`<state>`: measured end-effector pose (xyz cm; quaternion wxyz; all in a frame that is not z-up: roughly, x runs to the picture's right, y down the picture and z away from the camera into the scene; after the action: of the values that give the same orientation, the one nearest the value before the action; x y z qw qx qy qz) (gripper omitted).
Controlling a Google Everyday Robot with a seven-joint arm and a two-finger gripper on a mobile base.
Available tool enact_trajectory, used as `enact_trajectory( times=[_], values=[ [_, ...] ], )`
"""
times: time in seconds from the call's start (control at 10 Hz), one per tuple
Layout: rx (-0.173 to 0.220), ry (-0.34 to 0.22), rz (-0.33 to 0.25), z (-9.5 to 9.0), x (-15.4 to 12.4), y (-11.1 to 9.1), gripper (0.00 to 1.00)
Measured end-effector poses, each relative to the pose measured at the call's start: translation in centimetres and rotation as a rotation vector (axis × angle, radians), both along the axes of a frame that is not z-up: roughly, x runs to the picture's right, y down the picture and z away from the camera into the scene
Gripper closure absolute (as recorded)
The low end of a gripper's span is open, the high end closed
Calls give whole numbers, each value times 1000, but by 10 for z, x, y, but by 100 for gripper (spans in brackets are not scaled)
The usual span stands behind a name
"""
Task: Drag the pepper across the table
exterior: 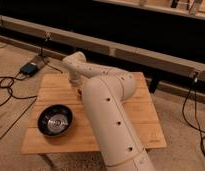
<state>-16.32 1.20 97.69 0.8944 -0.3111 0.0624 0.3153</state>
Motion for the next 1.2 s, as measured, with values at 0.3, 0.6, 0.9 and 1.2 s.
enact_trajectory(
  times=[0.3,0.6,0.9,1.2],
  values=[
    [7,-44,-31,5,-28,-6,100],
    [7,-81,-60,9,-51,-8,100],
    [8,-114,-83,11,-71,-12,100],
    [12,-140,-97,11,-89,-17,100]
  ],
)
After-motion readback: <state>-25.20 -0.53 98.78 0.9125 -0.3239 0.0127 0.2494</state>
